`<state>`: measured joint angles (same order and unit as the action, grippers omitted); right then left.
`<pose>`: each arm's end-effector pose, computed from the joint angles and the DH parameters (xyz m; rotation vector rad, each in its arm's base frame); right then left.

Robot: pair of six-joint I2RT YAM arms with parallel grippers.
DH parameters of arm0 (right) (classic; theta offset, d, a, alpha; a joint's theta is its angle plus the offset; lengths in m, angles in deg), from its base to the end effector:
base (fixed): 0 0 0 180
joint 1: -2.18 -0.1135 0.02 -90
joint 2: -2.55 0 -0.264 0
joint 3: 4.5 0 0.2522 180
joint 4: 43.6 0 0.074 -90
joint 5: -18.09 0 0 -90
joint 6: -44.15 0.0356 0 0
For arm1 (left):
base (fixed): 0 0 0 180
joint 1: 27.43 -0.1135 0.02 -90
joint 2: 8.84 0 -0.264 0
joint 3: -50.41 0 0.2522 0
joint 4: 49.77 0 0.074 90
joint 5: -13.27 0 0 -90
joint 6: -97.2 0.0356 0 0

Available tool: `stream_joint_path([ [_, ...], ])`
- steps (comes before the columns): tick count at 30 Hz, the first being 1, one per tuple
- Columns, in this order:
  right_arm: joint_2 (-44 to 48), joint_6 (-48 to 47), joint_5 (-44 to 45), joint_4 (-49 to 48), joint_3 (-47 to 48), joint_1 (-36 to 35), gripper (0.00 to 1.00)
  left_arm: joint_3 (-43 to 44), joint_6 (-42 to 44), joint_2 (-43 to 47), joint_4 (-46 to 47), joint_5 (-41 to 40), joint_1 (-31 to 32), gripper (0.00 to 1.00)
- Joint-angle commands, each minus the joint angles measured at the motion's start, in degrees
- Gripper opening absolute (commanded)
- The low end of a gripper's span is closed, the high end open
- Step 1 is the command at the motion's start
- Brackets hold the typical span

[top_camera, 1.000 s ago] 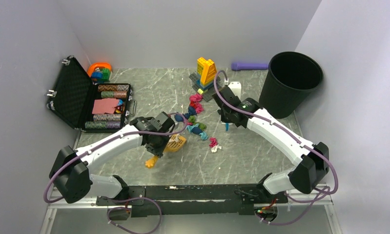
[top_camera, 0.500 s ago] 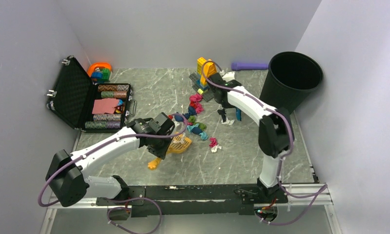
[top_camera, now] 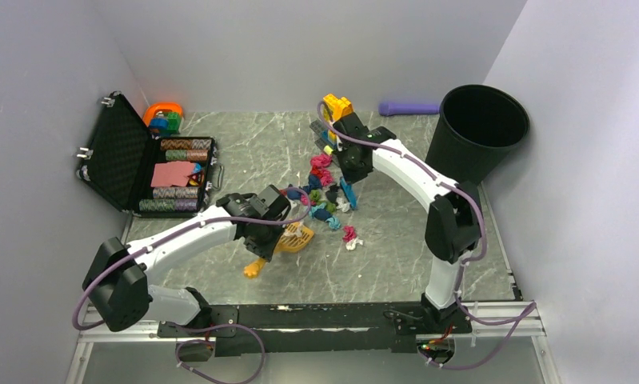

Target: Sweep away the paper scraps from the table

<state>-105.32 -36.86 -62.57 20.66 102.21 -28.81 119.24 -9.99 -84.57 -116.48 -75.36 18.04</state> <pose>0.3446 0.2003 0.2604 -0.4653 2.6439 -0.0062 0.1651 -0.1690 0.2339 0.7131 2.8103 -0.2467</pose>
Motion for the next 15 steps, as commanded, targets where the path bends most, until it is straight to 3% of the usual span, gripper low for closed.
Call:
stream_joint_path([
  [1, 6.73, -0.99, -10.03, 1.21, 2.21, -1.56, 0.00, 0.99, 0.33, -1.05, 1.64, -1.19, 0.67, 0.00],
  [8, 7.01, 1.72, 10.69, 5.88, 3.34, -1.36, 0.00, 2.27, -0.10, -2.78, 0.41, -5.18, 2.41, 0.00],
  [15, 0.66, 0.07, 12.61, 4.66, 5.18, -1.74, 0.00, 5.00, -0.96, -6.79, 0.94, -9.61, 2.96, 0.00],
])
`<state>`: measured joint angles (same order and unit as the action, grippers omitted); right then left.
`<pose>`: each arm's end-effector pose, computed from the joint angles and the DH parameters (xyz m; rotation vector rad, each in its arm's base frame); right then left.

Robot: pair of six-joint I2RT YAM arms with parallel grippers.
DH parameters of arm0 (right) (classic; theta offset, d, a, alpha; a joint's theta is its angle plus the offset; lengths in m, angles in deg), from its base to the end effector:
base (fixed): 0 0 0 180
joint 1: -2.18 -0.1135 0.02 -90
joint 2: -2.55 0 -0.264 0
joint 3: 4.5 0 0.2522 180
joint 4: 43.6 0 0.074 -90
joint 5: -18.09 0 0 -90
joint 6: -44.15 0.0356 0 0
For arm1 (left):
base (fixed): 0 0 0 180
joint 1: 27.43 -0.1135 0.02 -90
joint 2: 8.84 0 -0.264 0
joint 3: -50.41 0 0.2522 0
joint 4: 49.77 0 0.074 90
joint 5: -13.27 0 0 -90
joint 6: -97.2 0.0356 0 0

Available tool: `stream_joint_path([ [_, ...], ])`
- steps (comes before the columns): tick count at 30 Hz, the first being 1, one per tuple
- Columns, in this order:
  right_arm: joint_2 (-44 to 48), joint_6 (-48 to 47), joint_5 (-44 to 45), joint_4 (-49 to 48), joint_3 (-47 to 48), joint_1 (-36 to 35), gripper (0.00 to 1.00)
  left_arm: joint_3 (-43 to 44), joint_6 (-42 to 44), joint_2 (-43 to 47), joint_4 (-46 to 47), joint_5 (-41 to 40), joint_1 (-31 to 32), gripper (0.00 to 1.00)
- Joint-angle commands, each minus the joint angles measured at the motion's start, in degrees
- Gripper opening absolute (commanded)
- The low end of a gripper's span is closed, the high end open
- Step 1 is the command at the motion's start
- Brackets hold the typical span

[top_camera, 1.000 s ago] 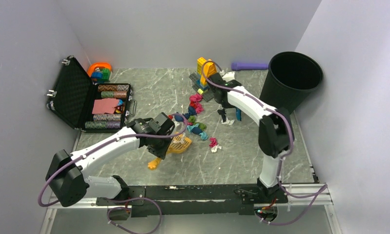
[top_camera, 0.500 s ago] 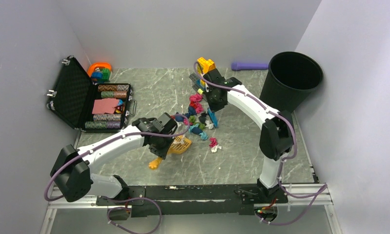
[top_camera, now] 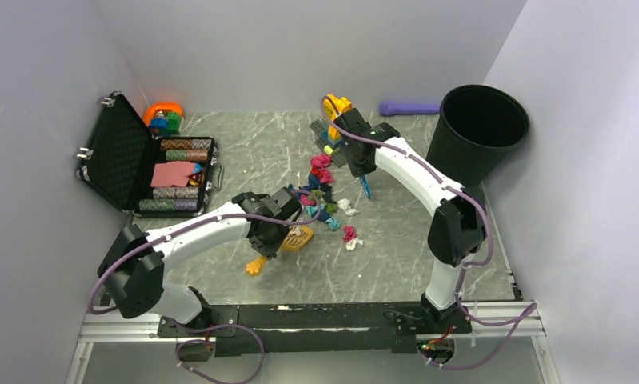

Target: Sweep away the paper scraps from the table

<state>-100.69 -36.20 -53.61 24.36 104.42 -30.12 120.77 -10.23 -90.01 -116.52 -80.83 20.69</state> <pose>0.3285 0.1944 0.3000 -0.4053 2.5451 -0.1599 0.1693 -0.1850 0.2201 0.7616 2.8183 -0.0844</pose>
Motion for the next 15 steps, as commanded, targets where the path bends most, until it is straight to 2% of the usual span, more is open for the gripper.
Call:
stream_joint_path([
  [1, -5.21, -1.42, 2.80, 0.62, 3.63, -0.78, 0.00, 4.05, -0.60, -1.81, 1.21, -4.62, 0.33, 0.00],
  [8, -11.65, -8.87, -2.51, -4.27, 6.97, -5.20, 0.00, 6.98, 0.81, -6.01, 0.81, -5.98, 0.31, 0.00],
  [12, -16.91, -12.43, -11.34, 0.31, 12.47, -6.66, 0.00, 7.74, 1.88, -6.91, 0.70, -4.87, 0.32, 0.00],
  [15, -16.45, -14.09, -19.66, -0.32, 11.74, -7.59, 0.00, 8.43, 2.67, -7.91, 0.68, -3.90, 0.23, 0.00],
])
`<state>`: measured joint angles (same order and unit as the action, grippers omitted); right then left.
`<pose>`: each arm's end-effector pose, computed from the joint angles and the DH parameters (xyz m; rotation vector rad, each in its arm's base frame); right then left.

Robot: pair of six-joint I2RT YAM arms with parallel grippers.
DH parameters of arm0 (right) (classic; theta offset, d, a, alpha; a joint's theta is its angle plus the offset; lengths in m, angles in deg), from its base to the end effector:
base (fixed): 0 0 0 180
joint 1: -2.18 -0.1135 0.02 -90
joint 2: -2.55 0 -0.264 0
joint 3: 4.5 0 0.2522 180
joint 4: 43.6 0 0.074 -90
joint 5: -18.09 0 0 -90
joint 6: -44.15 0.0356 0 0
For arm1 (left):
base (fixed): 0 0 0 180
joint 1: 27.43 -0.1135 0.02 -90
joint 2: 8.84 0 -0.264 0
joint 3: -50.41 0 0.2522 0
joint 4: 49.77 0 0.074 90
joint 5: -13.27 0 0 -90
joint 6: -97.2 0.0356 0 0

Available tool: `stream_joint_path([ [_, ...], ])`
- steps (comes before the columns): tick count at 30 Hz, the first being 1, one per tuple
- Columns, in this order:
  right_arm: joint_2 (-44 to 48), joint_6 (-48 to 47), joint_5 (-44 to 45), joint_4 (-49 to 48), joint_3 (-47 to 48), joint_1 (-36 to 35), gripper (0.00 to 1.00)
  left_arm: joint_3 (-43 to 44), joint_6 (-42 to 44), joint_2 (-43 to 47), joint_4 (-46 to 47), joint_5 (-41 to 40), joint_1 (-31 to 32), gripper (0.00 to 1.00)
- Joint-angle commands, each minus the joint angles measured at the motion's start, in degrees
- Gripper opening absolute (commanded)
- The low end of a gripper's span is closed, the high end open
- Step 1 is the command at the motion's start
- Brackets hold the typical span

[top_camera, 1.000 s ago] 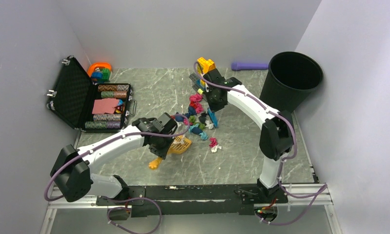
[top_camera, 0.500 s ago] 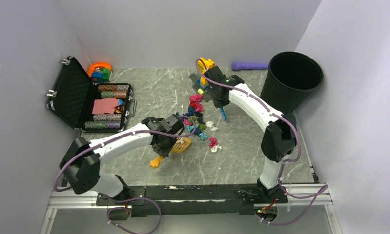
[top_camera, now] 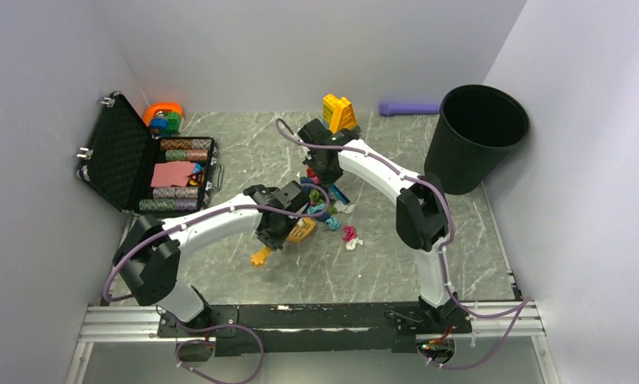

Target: Sweep away the paper scraps from the table

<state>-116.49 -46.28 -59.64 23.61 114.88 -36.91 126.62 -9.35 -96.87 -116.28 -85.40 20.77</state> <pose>0.3487 0.2735 0.2458 -0.8538 2.5517 -0.0906 0.1905 -0.2051 0.2187 0.7663 2.7856 0.0269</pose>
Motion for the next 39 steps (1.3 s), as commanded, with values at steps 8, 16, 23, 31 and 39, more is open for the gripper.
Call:
stream_joint_path([
  [8, 5.34, -5.99, -32.05, -0.02, -3.15, -1.19, 0.00, 6.26, 2.91, -4.21, -0.28, 2.82, -0.21, 0.00],
  [16, 13.73, -2.90, -33.27, -0.85, -8.37, -1.52, 0.00, 5.00, 2.95, -2.78, 3.32, 3.43, -0.32, 0.00],
  [23, 19.63, 2.93, -26.03, -1.15, -8.80, 0.74, 0.00, -0.23, 3.36, 3.70, 9.13, -0.09, 2.17, 0.00],
  [31, 26.69, 6.07, -17.52, 0.41, -9.37, 0.95, 0.00, -0.75, 3.75, 8.62, 10.17, -4.15, 6.43, 0.00],
  [39, 35.45, 11.87, 1.21, 0.15, -11.07, 1.98, 0.00, 2.35, 4.42, 10.68, 9.63, -2.83, 6.91, 0.00],
])
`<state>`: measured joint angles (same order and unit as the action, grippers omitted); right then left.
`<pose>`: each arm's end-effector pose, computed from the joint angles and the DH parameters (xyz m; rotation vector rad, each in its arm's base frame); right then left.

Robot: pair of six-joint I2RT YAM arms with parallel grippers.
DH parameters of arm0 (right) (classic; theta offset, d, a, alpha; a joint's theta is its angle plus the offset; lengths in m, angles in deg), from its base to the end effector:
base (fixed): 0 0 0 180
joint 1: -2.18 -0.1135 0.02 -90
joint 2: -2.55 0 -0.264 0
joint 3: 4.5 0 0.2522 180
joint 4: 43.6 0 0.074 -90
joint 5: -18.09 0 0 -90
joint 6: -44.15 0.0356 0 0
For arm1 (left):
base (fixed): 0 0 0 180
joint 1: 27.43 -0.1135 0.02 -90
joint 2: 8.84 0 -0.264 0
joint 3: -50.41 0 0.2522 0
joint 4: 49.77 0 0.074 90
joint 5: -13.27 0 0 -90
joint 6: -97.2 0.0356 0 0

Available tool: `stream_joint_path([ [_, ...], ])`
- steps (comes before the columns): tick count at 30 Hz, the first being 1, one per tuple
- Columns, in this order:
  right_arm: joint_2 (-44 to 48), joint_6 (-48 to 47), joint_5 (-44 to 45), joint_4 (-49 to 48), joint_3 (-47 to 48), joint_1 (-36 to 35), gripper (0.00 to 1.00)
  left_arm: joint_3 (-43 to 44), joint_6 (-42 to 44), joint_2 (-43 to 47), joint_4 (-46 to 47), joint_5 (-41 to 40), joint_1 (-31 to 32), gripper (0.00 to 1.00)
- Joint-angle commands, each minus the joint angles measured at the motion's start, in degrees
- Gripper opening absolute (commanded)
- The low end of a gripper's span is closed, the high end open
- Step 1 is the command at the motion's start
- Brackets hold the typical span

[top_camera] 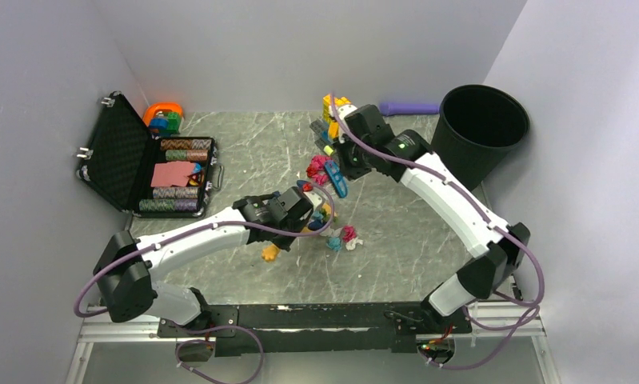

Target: Sweep away the paper scraps from the table

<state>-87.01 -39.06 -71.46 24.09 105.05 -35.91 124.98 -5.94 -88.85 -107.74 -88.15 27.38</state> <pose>0.2589 0.2026 0.3826 -0.6529 2.3443 0.3505 0.1637 -0.2199 0.2522 0.8823 2.4942 -0.1299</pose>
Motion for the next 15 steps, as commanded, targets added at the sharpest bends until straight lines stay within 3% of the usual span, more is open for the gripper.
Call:
stream_joint_path([
  [1, 7.60, 5.29, 15.40, -0.97, -2.10, 1.43, 0.00, 4.83, 1.08, 2.40, 0.67, -0.01, 0.30, 0.00],
  [7, 16.24, 11.98, 29.86, -3.52, -8.17, 4.41, 0.00, 10.38, 1.70, 0.10, -1.22, 1.04, 0.30, 0.00],
  [15, 25.23, 23.53, 39.44, 1.25, -16.15, 6.09, 0.00, 25.52, 3.15, -9.95, -6.81, 2.89, 0.30, 0.00],
])
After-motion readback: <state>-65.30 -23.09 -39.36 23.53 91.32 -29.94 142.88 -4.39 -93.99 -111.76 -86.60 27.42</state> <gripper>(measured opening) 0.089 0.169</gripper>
